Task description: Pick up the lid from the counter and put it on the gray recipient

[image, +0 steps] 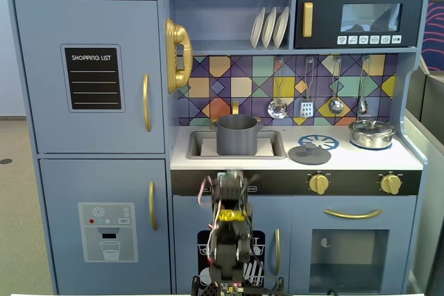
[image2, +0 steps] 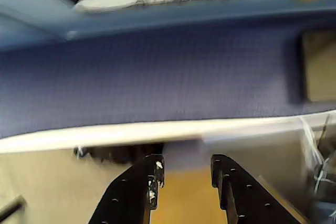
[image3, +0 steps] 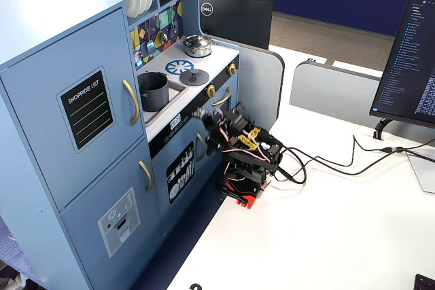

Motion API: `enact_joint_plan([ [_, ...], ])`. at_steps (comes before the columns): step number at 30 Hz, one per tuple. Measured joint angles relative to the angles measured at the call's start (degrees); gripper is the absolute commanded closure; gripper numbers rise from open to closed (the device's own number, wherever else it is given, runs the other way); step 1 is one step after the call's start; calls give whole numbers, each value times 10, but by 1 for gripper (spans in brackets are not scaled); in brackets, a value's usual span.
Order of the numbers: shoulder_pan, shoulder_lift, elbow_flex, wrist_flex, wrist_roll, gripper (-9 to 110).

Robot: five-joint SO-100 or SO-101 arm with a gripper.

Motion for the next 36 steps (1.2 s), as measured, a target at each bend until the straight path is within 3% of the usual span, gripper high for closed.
enact_joint_plan([
  [6, 40, -149, -301, -3, -23, 101],
  [9, 83, -182, -359, -60, -12, 101],
  [13, 175, -178, -319, -229, -22, 101],
  [21, 269, -168, -98, -716, 5, 101],
  [24, 297, -167, -82, -773, 12, 99],
  [31, 337, -217, -77, -825, 48, 72],
  [36, 344, -265, -77, -853, 54, 71],
])
